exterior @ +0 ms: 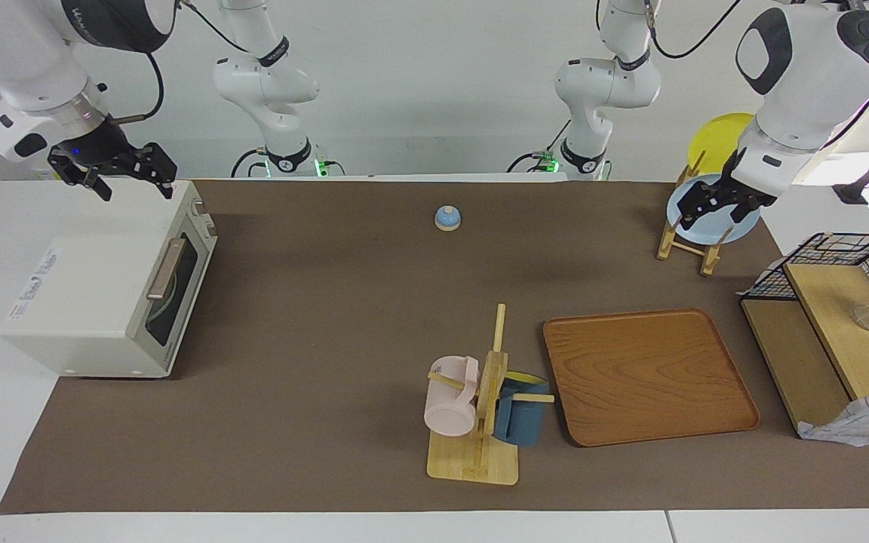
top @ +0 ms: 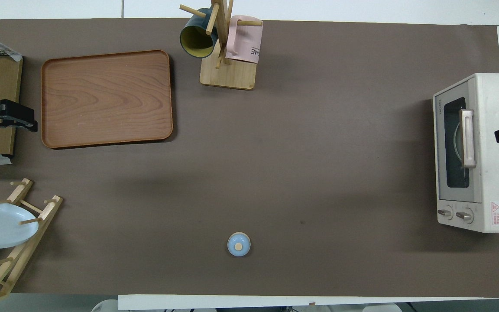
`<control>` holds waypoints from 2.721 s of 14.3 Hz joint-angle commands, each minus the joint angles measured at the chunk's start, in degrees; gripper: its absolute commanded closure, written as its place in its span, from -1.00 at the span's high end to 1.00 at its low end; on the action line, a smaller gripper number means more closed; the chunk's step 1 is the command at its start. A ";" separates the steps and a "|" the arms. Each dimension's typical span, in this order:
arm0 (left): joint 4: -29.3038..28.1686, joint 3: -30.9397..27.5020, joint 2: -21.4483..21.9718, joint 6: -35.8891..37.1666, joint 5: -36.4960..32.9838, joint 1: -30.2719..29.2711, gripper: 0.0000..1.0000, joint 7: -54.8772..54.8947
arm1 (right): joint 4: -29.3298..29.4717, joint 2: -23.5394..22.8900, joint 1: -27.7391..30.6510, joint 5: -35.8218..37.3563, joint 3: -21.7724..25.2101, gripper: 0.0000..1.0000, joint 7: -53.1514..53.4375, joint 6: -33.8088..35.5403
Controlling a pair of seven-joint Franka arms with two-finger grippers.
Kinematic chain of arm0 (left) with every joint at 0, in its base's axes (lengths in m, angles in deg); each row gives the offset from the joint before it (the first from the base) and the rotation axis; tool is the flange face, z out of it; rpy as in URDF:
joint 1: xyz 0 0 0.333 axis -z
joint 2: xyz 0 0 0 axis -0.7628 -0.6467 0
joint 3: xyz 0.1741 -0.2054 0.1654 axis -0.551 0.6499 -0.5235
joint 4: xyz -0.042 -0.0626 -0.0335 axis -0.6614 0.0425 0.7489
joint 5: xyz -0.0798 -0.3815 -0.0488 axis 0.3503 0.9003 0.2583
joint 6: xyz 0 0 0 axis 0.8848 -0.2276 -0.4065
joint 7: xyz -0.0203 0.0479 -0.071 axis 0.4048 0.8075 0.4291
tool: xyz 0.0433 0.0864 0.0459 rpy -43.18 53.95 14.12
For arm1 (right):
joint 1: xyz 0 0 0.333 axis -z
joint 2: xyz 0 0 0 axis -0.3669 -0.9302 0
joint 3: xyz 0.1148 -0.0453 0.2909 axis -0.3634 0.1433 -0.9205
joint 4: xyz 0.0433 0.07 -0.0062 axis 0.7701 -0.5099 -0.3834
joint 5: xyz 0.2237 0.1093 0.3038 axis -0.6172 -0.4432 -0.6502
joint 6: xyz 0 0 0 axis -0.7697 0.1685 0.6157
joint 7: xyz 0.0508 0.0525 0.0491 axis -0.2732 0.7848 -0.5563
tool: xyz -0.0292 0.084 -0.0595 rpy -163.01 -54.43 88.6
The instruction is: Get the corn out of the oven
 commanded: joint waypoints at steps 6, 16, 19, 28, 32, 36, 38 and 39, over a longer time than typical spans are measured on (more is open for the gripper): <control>0.46 0.63 -0.12 0.68 -0.11 -0.90 1.00 0.57 | 0.28 -0.11 0.32 -1.26 -0.39 1.00 0.83 -0.57; 0.46 0.63 -0.12 0.68 -0.11 -0.90 1.00 0.57 | -18.42 2.97 -2.23 5.15 -0.65 -1.00 -1.19 -20.86; 0.46 0.63 -0.12 0.68 -0.11 -0.90 1.00 0.57 | -19.66 1.12 -1.96 8.14 -0.65 -1.00 0.38 -22.45; 0.99 0.72 1.64 1.30 0.06 -0.81 1.00 8.64 | -25.73 -0.11 -4.68 9.37 -0.83 -1.00 7.23 -28.96; 0.73 0.72 2.08 0.60 0.06 -0.90 1.00 8.13 | -28.79 -1.60 -7.66 6.92 -0.83 -1.00 12.14 -33.51; 0.64 0.72 2.17 0.77 0.06 -0.90 1.00 8.13 | -30.13 -7.31 -13.29 5.86 -0.92 -1.00 21.12 -42.48; 0.64 0.72 2.17 0.77 0.06 -0.90 1.00 8.13 | -29.95 -9.07 -14.35 5.33 -0.92 -1.00 22.18 -44.50; 0.64 0.72 2.17 0.77 0.06 -0.90 1.00 8.13 | -29.69 -9.77 -15.31 3.59 -1.09 -1.00 22.89 -45.73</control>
